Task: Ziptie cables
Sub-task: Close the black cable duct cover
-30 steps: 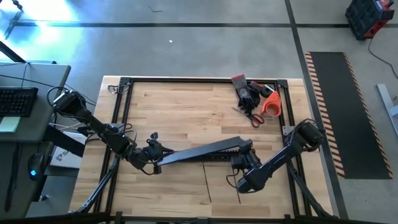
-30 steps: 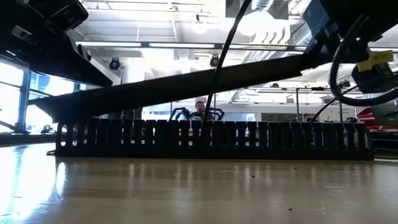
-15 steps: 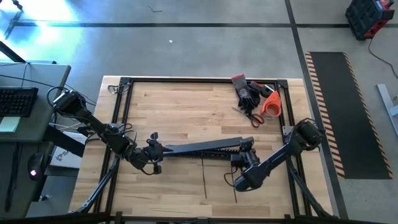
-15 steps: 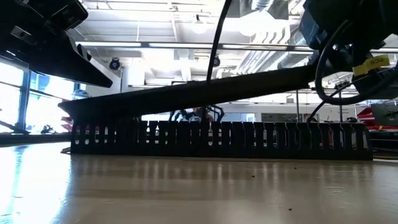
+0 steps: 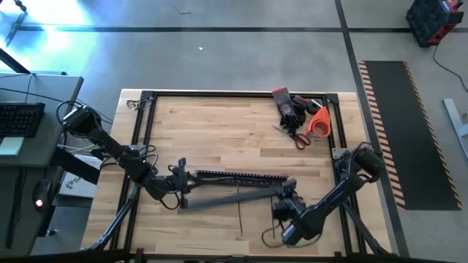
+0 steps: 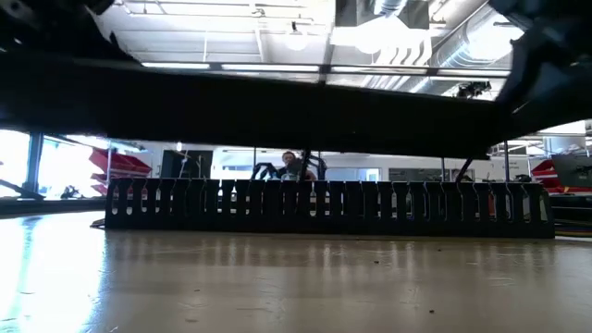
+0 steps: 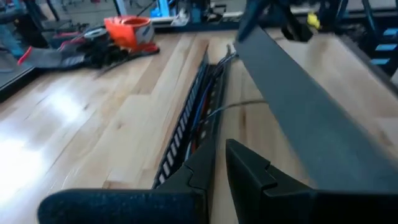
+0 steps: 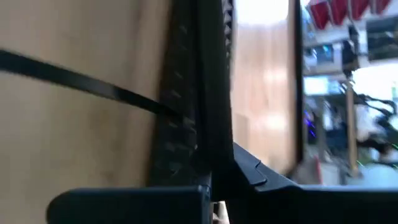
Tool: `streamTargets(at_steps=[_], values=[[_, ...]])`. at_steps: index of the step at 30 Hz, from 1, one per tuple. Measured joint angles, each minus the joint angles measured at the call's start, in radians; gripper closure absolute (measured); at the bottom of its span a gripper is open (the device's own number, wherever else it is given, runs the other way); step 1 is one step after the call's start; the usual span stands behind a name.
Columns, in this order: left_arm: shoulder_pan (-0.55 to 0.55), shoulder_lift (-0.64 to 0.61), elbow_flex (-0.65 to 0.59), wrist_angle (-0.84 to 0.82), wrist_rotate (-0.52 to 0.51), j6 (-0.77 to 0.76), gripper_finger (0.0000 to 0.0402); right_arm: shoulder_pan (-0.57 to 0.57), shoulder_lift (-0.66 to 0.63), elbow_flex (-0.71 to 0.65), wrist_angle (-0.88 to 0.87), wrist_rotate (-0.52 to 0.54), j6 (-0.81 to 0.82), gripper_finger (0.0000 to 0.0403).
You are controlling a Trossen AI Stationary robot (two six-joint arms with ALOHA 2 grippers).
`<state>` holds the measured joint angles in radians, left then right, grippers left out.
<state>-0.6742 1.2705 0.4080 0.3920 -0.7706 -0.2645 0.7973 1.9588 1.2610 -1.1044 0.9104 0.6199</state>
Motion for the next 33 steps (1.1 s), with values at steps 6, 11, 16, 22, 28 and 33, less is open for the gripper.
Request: streamTargets(at_steps=[6,11,16,22,28,33], values=[[-0.025,0.000,0.000,0.027,0.000,-0.005,0.0379,0.033,0.077,0.000,0.060,-0.029,0.009,0.0403],[-0.050,0.001,0.000,0.025,0.002,-0.068,0.0379,0.046,0.185,0.020,0.040,-0.078,0.012,0.0403],[-0.081,0.063,0.000,0.049,0.001,-0.179,0.0379,0.044,0.250,0.084,-0.027,-0.106,-0.007,0.0403],[-0.113,0.211,0.010,0.153,0.000,-0.232,0.0379,0.042,0.256,0.131,0.000,-0.207,-0.015,0.0401],[-0.127,0.346,0.082,0.150,-0.001,-0.223,0.0379,0.044,0.258,0.169,-0.015,-0.311,-0.027,0.0327],[-0.140,0.421,0.145,0.151,-0.001,-0.177,0.0379,0.057,0.254,0.224,-0.098,-0.385,-0.034,0.0228]])
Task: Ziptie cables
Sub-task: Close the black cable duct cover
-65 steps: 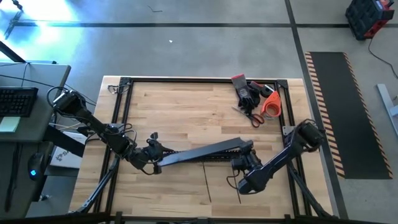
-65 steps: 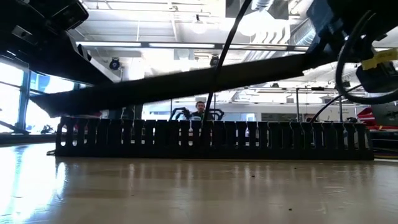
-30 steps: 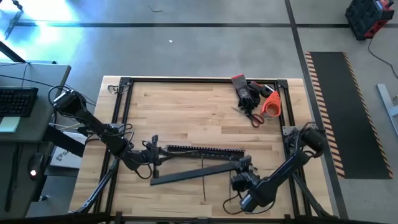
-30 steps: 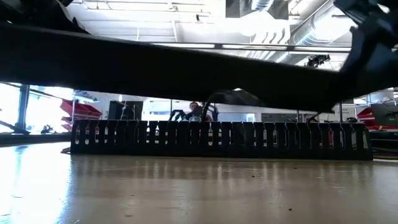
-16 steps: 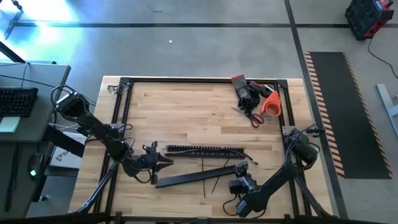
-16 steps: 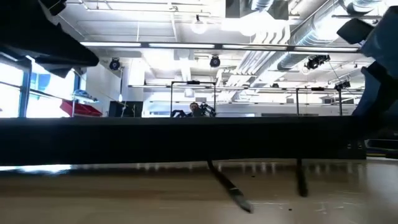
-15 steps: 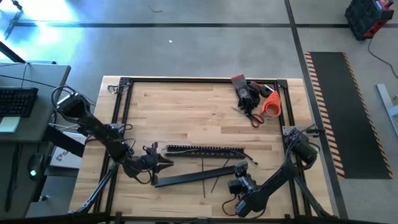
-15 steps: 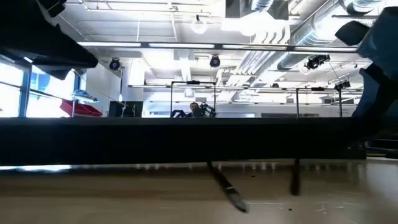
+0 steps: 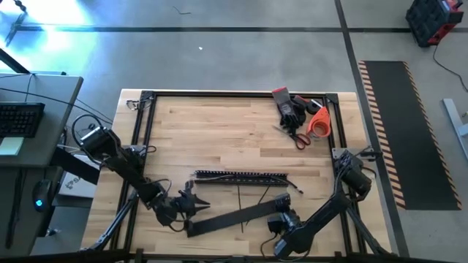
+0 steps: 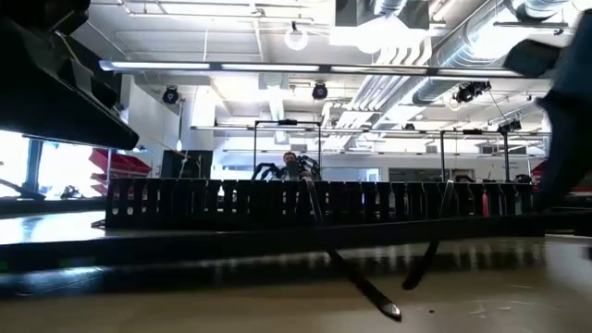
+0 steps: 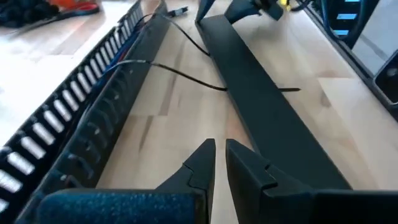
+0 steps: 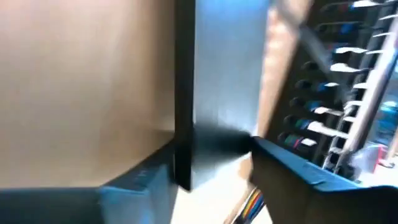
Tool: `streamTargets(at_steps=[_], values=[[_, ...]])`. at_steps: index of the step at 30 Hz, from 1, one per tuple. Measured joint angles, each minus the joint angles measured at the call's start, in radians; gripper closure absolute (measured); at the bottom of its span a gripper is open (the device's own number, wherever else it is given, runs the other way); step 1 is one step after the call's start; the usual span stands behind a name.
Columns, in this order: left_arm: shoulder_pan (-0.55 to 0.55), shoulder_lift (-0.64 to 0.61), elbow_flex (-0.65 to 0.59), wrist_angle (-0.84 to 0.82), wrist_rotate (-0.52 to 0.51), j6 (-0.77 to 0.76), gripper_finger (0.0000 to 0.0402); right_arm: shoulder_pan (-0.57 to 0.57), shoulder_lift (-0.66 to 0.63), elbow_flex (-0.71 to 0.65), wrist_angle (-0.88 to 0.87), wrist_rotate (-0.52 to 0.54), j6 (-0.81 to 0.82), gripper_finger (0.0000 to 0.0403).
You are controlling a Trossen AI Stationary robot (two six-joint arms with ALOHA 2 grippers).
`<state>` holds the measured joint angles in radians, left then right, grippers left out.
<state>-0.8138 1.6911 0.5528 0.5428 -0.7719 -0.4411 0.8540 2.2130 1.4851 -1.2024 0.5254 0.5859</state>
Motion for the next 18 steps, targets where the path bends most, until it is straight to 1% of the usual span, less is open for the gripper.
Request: streamTargets(at_steps=[3,5,7,8,10,14,16,18], values=[[-0.003,0.006,0.029,0.000,0.000,0.028,0.0379,0.018,-0.048,0.017,0.026,-0.113,-0.022,0.0183],[-0.008,0.006,0.041,0.002,-0.006,0.049,0.0379,0.025,-0.093,0.008,0.120,-0.166,-0.017,0.0162],[-0.014,0.003,0.048,-0.001,-0.024,0.063,0.0379,0.025,-0.150,-0.026,0.249,-0.169,-0.026,0.0146],[-0.015,-0.002,0.049,-0.002,-0.032,0.071,0.0379,0.017,-0.177,-0.054,0.334,-0.160,-0.049,0.0140],[-0.018,-0.007,0.051,0.003,-0.038,0.077,0.0379,-0.006,-0.207,-0.121,0.567,-0.134,-0.120,0.0130],[-0.025,-0.007,0.050,-0.002,-0.053,0.069,0.0379,-0.049,-0.203,-0.264,1.004,-0.119,-0.284,0.0115],[-0.028,-0.007,0.050,-0.001,-0.054,0.064,0.0379,-0.067,-0.201,-0.320,1.178,-0.118,-0.307,0.0106],[-0.028,-0.006,0.050,-0.014,-0.047,0.037,0.0379,-0.080,-0.196,-0.371,1.298,-0.119,-0.301,0.0095]])
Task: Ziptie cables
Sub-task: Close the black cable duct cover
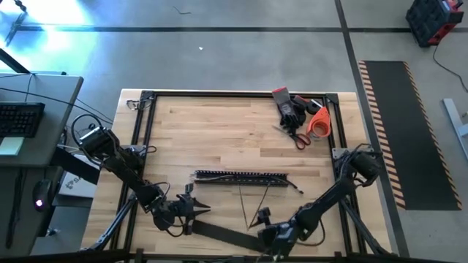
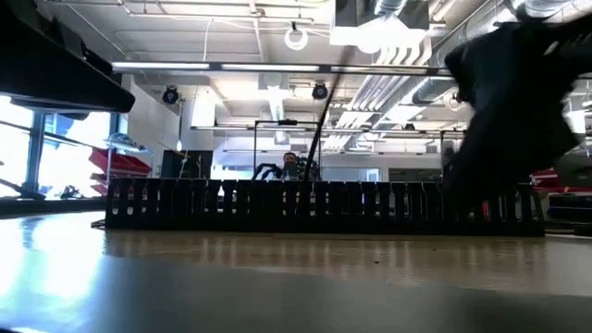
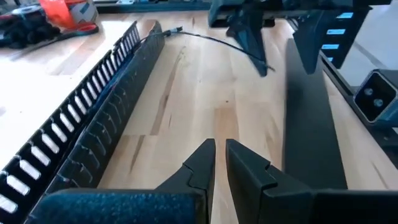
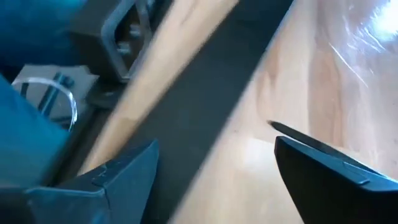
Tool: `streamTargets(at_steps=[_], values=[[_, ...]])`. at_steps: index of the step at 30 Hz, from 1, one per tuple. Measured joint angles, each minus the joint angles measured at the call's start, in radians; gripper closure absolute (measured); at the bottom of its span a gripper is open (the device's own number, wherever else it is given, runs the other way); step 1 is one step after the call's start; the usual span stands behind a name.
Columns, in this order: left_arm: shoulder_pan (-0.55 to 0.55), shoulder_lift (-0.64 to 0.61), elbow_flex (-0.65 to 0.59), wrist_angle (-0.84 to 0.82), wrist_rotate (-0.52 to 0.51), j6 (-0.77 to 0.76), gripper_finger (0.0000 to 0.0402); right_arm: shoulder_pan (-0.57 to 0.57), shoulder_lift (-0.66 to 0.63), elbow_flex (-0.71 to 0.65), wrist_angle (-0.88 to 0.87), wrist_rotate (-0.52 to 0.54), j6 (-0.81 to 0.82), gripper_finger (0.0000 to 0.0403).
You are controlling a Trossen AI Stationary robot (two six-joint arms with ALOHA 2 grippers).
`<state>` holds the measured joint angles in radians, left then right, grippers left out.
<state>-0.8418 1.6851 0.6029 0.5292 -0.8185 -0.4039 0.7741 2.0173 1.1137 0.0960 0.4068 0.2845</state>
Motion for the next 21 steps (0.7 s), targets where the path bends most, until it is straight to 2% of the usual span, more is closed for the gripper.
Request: streamTargets(at_steps=[5,11,17,21], values=[[0.000,0.001,0.000,-0.013,0.003,-0.027,0.0379,0.002,0.007,-0.066,0.215,-0.006,0.006,0.0061],[0.000,0.001,0.000,-0.015,-0.006,-0.052,0.0379,0.029,0.080,-0.013,0.200,0.047,0.013,0.0048],[0.001,0.001,0.000,-0.015,-0.006,-0.067,0.0379,0.034,0.102,0.044,-0.030,0.203,0.128,0.0048],[0.001,0.001,0.000,-0.010,-0.011,-0.066,0.0379,0.017,0.092,0.043,-0.116,0.223,0.143,0.0048]])
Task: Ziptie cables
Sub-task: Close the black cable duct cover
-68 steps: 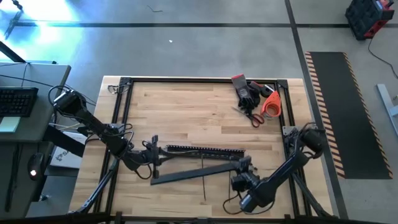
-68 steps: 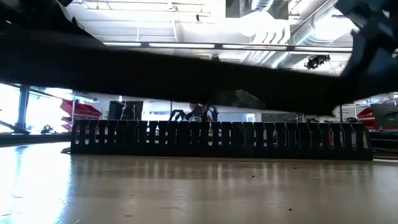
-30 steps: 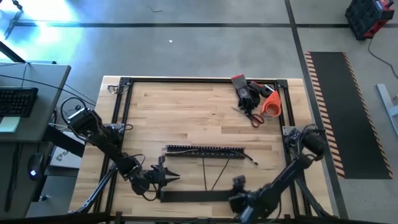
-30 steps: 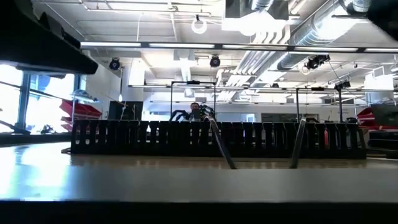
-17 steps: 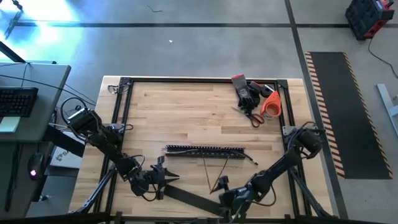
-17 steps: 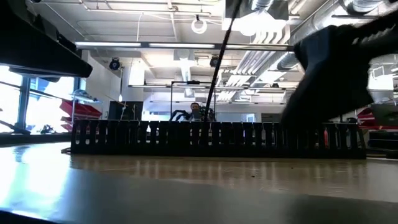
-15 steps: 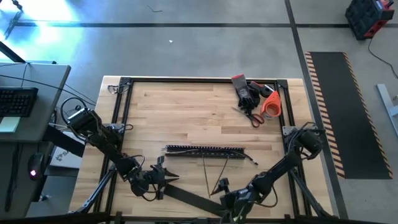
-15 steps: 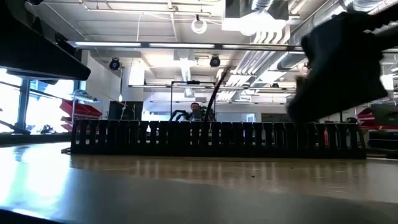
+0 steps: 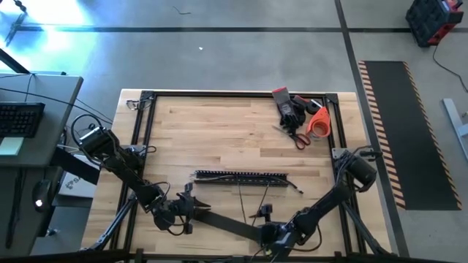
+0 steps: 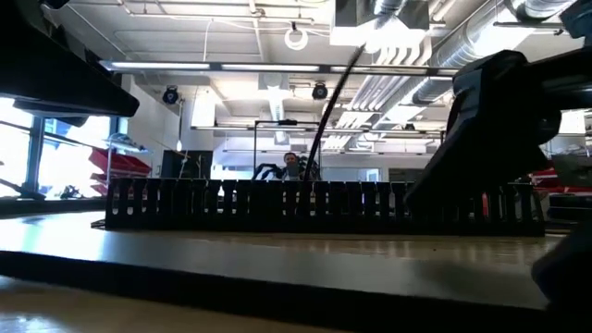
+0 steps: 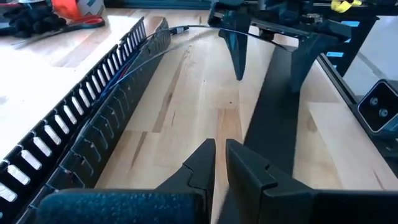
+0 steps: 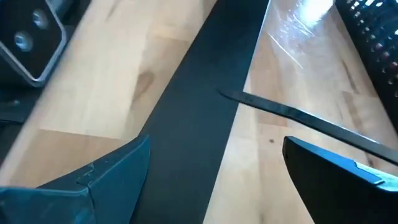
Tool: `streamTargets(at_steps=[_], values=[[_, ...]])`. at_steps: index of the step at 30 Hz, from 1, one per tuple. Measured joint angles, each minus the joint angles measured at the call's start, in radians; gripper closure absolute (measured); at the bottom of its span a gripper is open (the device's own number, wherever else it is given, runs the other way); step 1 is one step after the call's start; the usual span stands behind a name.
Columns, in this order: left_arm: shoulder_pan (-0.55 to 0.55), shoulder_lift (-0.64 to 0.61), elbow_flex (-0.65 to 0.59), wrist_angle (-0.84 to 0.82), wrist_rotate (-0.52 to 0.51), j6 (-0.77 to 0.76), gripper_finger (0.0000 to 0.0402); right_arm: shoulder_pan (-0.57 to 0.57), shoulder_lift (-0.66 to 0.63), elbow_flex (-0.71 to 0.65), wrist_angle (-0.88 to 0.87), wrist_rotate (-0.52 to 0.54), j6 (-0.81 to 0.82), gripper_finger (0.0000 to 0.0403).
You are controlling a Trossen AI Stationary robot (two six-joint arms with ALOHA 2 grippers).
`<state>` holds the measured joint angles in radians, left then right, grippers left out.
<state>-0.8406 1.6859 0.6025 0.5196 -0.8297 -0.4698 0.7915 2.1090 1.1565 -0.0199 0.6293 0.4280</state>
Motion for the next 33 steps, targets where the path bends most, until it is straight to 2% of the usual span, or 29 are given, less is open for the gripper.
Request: streamTargets(at_steps=[6,9,12,19,23,28,33], values=[[0.002,0.000,0.000,0.002,-0.003,-0.023,0.0379,-0.017,-0.059,-0.009,-0.037,0.008,0.001,0.0048],[0.002,0.000,0.000,0.003,-0.002,-0.035,0.0379,-0.025,-0.069,-0.010,0.022,0.001,0.081,0.0048],[-0.001,0.000,0.000,0.005,-0.002,-0.036,0.0379,-0.027,-0.045,-0.007,0.107,-0.018,0.129,0.0048],[-0.005,0.000,0.000,0.002,0.008,-0.044,0.0379,-0.027,0.021,-0.007,0.149,0.066,0.277,0.0048],[-0.005,0.000,0.000,0.002,0.007,-0.044,0.0379,-0.027,0.053,-0.007,0.157,0.080,0.298,0.0048],[-0.005,0.000,0.000,0.003,0.004,-0.051,0.0379,-0.024,0.082,0.001,0.093,0.075,0.285,0.0051],[-0.005,0.000,0.000,0.003,0.006,-0.069,0.0379,-0.018,0.063,0.005,-0.038,0.079,0.210,0.0075]])
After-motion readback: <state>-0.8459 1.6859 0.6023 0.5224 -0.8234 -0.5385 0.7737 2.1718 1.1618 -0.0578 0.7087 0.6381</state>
